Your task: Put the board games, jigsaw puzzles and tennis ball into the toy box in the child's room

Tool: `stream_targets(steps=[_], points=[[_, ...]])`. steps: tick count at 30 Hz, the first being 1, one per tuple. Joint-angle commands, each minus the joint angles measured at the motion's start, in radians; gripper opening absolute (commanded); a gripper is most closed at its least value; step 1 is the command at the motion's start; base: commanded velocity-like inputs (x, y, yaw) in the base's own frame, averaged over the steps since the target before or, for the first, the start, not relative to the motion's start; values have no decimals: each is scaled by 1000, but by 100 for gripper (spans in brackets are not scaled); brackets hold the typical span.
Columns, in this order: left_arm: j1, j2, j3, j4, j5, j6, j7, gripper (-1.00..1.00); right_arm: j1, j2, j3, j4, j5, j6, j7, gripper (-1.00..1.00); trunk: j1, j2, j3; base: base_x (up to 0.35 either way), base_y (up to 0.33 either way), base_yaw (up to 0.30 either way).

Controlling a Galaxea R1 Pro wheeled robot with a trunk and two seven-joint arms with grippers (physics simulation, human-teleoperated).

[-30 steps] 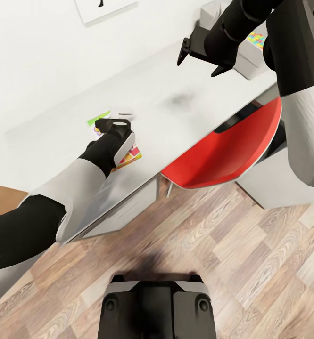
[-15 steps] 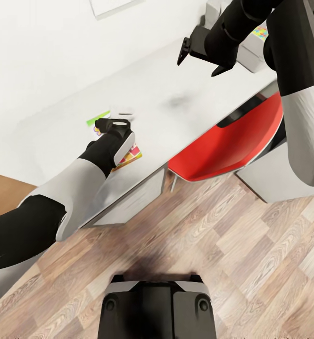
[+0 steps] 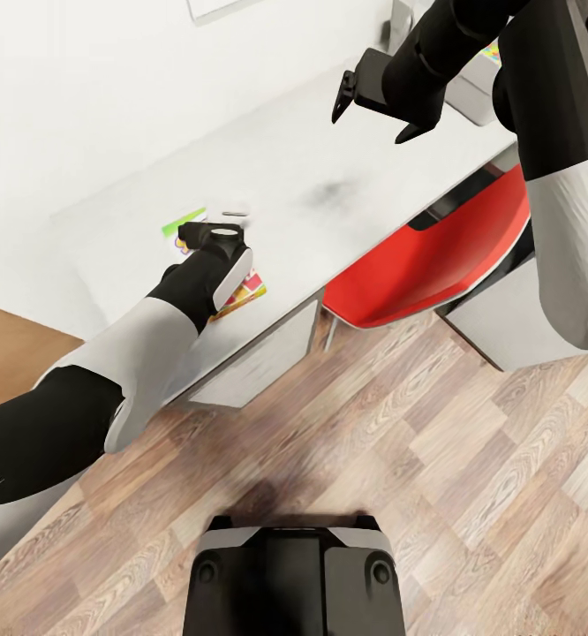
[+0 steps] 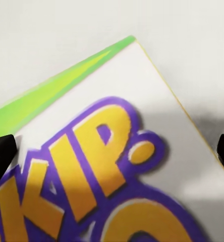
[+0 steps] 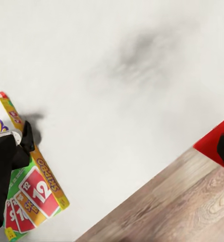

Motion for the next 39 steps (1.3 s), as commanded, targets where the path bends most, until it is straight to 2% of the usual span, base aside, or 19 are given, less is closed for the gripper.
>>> stream_targets(steps=[1,10,11,15,21,26,39], points=[[0,0,-2,22,21,2,6,100,-1,-1,2,0,-10,10,-9,100,0,-1,-1,-186,86,0],[0,0,-2,22,21,2,5,100,-1,-1,3,0,-10,10,-10,100,0,-1,-1,-123,67,0],[-7,0,-6,5,12,-2,0,100,5,5,5,-1,-12,4,-10,100,0,-1,-1,0,0,0],[-19,0,-8,8,13,-19,-16,100,15,27,5,-2,-13,3,-10,100,0,-1,-1,0,0,0],[-20,0,16,8,39,-14,-48,100,38,61,0,-2,-6,1,-15,100,0,-1,-1,45,0,0],[-20,0,18,8,25,-10,-72,100,41,89,0,0,-4,3,-15,100,0,-1,-1,83,0,0],[-20,0,22,8,-14,-10,-134,100,41,91,-2,0,-3,4,-17,100,0,-1,-1,20,0,0]])
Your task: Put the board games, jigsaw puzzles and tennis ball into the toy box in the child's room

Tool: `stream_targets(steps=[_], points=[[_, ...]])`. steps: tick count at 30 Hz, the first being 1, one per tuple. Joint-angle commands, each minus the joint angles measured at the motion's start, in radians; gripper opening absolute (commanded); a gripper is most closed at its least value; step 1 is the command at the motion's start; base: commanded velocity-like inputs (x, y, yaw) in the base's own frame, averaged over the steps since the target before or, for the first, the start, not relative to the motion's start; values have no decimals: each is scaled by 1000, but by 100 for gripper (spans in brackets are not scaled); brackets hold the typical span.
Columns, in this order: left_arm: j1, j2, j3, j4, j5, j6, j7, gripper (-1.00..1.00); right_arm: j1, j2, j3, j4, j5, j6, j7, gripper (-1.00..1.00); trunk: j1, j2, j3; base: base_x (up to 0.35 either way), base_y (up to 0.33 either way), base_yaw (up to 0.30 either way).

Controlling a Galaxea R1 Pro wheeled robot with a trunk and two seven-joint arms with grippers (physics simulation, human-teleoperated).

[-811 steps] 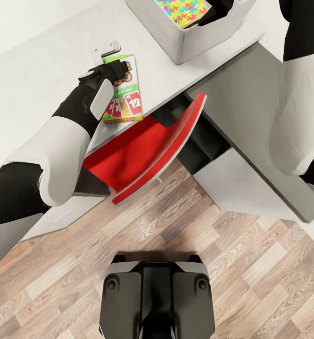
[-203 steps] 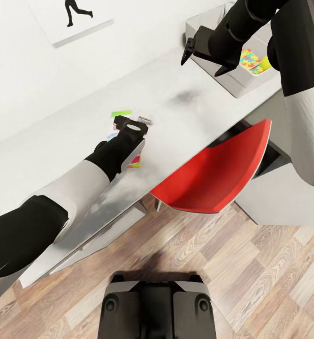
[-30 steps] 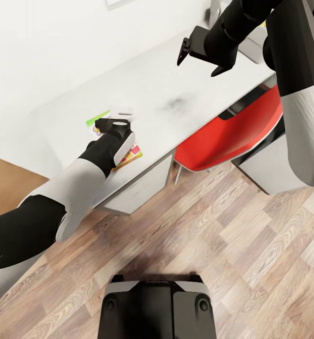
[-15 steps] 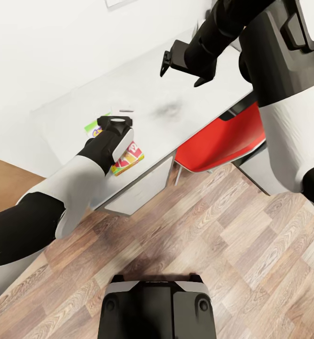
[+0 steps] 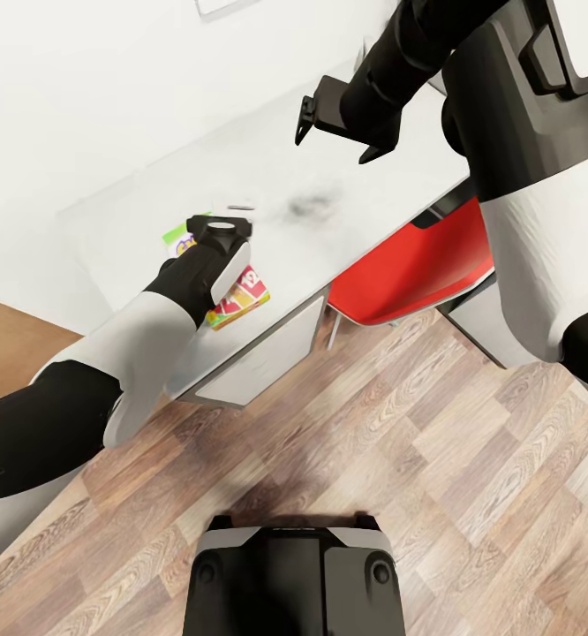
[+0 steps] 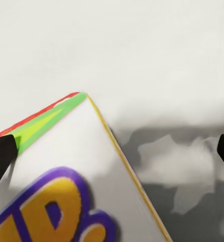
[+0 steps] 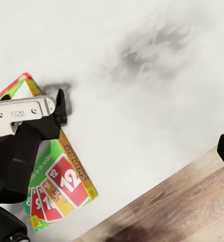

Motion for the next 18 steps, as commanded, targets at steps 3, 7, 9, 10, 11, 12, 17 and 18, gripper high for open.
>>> stream_targets(steps=[3,7,9,10,11,12,17,18], points=[[-1,0,-3,0,7,1,-8,100,-1,-1,1,0,-9,11,-10,100,1,-1,-1,0,0,0],[-1,0,1,0,94,-1,-22,100,-1,-1,0,0,-9,14,-10,100,1,-1,-1,0,0,0],[-1,0,9,0,93,-1,-22,100,-1,-1,-1,0,-9,15,-10,100,1,-1,-1,0,0,0],[-1,0,13,0,93,-1,-21,100,-1,-1,-1,0,-9,15,-10,100,1,-1,-1,0,0,0],[-1,0,17,0,92,-1,-20,100,-1,0,-1,0,-9,15,-10,100,1,-1,-1,0,0,0],[-1,0,18,0,92,-1,-19,100,-1,0,-1,0,-9,15,-10,100,1,-1,-1,0,0,0],[-1,0,22,0,92,0,-13,100,-1,0,-2,0,-9,18,-10,100,1,-1,-1,65,0,0],[-1,0,22,0,92,0,-12,100,-1,1,-2,0,-9,18,-10,100,1,-1,-1,170,0,0]])
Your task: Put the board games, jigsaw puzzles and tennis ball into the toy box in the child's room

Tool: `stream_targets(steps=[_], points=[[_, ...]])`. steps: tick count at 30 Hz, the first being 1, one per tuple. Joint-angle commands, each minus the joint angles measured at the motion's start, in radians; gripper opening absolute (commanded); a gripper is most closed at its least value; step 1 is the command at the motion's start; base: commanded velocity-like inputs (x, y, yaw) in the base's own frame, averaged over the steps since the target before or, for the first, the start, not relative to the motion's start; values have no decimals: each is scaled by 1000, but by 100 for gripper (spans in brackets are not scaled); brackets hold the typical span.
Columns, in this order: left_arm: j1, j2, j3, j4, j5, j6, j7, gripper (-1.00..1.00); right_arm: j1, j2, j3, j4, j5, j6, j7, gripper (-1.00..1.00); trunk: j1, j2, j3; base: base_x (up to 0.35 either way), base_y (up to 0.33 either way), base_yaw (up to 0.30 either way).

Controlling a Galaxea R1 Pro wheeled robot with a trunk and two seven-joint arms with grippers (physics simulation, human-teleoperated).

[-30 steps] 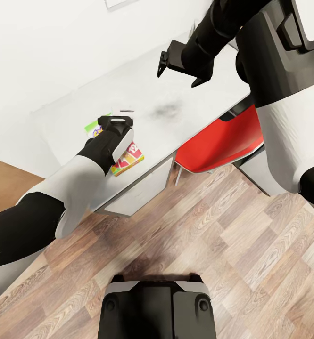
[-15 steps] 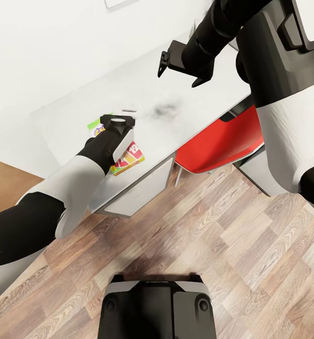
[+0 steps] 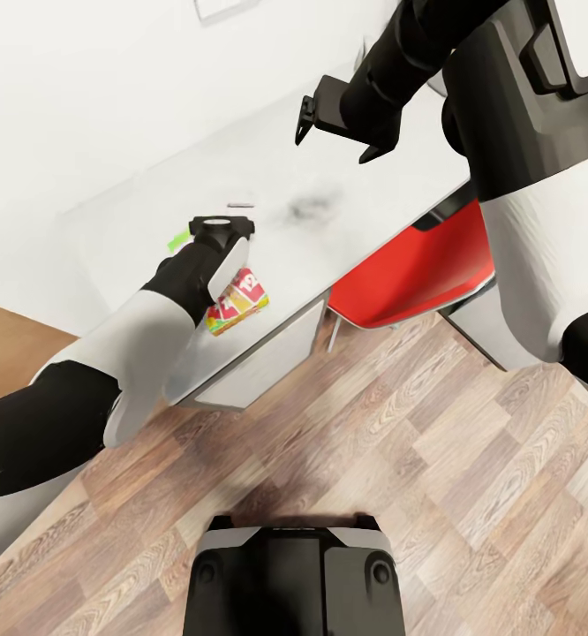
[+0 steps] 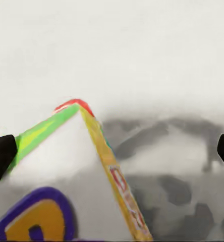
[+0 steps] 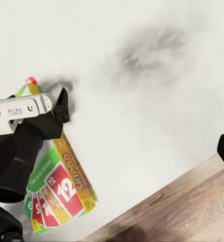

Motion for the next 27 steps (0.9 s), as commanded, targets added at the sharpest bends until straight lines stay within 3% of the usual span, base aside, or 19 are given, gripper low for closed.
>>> stream_targets(steps=[1,14,27], points=[[0,0,-5,16,28,-1,6,100,-1,0,0,0,-9,11,-10,100,1,-1,-1,168,0,0],[0,0,6,16,26,0,8,100,-1,1,2,1,-10,12,-10,100,1,-1,-1,103,0,0],[0,0,6,16,27,1,1,100,-1,10,0,5,-10,13,-10,100,1,-1,-1,-107,0,0]])
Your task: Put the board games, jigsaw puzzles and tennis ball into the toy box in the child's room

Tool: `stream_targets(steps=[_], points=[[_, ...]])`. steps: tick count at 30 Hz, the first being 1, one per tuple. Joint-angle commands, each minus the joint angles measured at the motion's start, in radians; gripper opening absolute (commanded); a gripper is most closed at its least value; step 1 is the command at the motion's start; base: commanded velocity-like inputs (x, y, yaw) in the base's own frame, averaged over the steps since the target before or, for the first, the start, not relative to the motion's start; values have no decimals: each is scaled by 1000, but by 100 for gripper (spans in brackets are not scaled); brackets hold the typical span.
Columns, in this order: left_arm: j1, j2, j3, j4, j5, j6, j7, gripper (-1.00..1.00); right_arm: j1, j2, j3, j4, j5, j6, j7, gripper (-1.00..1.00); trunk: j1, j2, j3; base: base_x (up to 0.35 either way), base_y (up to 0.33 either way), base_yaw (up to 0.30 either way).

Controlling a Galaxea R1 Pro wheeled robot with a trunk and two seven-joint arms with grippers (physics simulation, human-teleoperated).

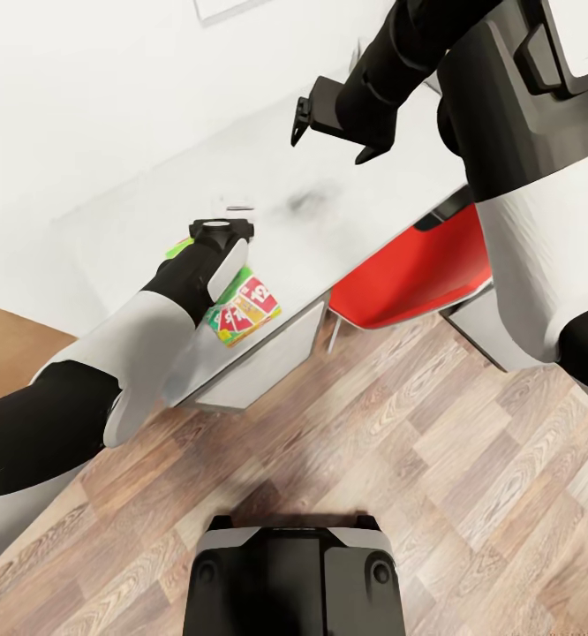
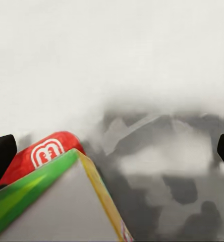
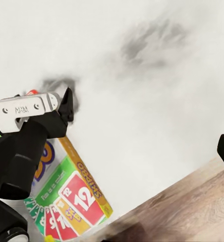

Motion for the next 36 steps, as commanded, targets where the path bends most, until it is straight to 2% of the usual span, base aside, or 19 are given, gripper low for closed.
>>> stream_targets(steps=[1,13,26,36], points=[[0,0,-1,1,21,2,5,100,-1,1,1,1,-9,11,-10,100,1,-1,-1,-61,0,0],[0,0,-2,1,21,1,4,100,-1,0,0,2,-9,11,-10,100,1,-1,-1,-110,-4,0],[0,0,-2,1,20,0,12,100,-1,0,0,5,-10,11,-8,100,1,-1,-1,-103,-103,0],[0,0,-3,1,20,-1,12,100,-1,1,2,5,-10,11,-7,100,1,-1,-1,-58,-17,0]])
